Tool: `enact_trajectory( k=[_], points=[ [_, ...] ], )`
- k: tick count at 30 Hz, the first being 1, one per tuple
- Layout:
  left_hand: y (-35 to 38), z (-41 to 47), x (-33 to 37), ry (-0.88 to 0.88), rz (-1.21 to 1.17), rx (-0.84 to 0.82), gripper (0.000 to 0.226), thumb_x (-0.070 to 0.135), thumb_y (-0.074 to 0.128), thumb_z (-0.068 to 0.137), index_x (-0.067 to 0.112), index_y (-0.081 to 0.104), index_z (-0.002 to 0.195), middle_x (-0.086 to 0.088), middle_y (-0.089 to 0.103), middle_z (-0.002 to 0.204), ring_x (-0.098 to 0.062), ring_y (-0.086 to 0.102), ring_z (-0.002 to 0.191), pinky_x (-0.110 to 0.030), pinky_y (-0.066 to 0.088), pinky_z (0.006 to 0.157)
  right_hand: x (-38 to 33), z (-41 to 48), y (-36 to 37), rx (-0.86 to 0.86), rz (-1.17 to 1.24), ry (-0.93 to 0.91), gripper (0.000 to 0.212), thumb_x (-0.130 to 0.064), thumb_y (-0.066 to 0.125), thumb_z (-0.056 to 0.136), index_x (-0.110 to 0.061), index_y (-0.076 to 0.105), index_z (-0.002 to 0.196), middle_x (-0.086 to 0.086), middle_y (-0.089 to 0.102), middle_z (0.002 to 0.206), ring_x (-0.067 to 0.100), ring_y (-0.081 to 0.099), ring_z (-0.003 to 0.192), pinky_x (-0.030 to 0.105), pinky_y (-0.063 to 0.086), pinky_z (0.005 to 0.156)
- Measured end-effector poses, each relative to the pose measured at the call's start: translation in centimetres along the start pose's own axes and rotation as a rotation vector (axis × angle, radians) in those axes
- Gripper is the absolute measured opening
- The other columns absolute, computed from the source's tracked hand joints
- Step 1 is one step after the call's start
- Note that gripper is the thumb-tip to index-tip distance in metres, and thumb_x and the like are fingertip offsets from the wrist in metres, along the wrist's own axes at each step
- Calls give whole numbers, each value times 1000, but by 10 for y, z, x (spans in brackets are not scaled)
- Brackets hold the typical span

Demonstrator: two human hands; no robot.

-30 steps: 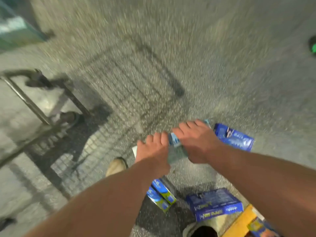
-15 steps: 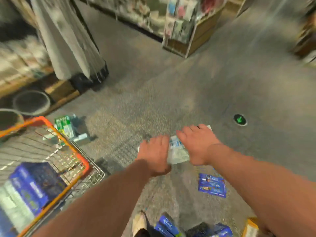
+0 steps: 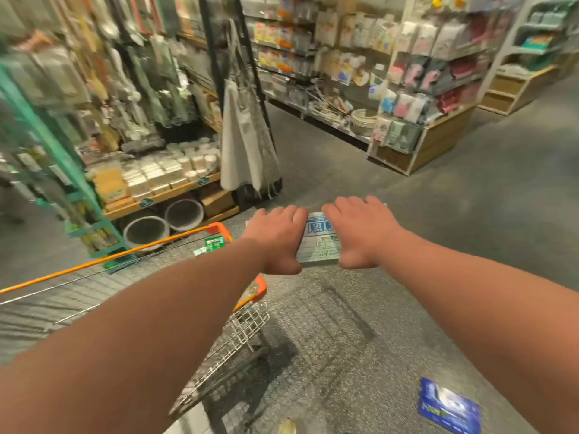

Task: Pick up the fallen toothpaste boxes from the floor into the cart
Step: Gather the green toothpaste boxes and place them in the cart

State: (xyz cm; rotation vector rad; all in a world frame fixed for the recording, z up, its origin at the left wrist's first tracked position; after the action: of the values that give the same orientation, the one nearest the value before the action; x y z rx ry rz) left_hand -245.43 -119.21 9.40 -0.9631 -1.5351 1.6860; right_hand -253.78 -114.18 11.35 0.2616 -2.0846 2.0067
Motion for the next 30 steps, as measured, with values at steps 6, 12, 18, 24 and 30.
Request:
enact_trajectory(
  k=[6,12,18,24,30],
  points=[
    [0,-46,-92,-42,90,-14,90,62,75,60,23,37,132,3,54,118,-22,57,108,-43,49,87,-83,53,-26,74,55,-35,80,-52,72,62,-21,39,128,3,50,116,25,53,108,44,40,90],
    [44,-47,-189,-15,78,-112,89,66,74,65,26,33,133,5,53,121,-19,55,112,-45,48,98,-151,130,-4,50,119,37,86,-59,73,57,-20,40,127,4,51,120,26,53,111,47,42,89],
    [113,-38,-288,59,34,-207,91,59,75,69,25,30,141,2,51,128,-20,51,118,-41,40,110,-219,215,35,-60,203,159,87,-56,74,59,-21,37,130,4,49,123,25,51,112,48,41,88],
    [193,-21,-336,203,88,-305,84,49,73,68,21,35,138,0,49,130,-23,50,123,-40,32,114,-261,260,103,-159,299,341,69,-45,71,77,-20,39,132,4,50,130,26,51,121,48,41,92],
    [303,-5,-340,268,110,-378,89,39,73,73,18,28,147,-1,45,134,-23,46,128,-43,20,121,-277,288,193,1,295,470,33,-14,39,80,-14,71,90,9,65,80,29,66,69,43,49,62]
  ],
)
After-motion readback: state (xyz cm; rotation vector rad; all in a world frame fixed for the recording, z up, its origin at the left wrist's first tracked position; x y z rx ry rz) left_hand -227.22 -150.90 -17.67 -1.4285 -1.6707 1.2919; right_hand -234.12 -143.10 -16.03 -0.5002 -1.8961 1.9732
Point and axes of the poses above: each hand's wrist, its own z-axis towards the middle knuckle, its own y-axis out of the palm, x = y × z, the point moved 10 cm from there along z, towards the middle knuckle
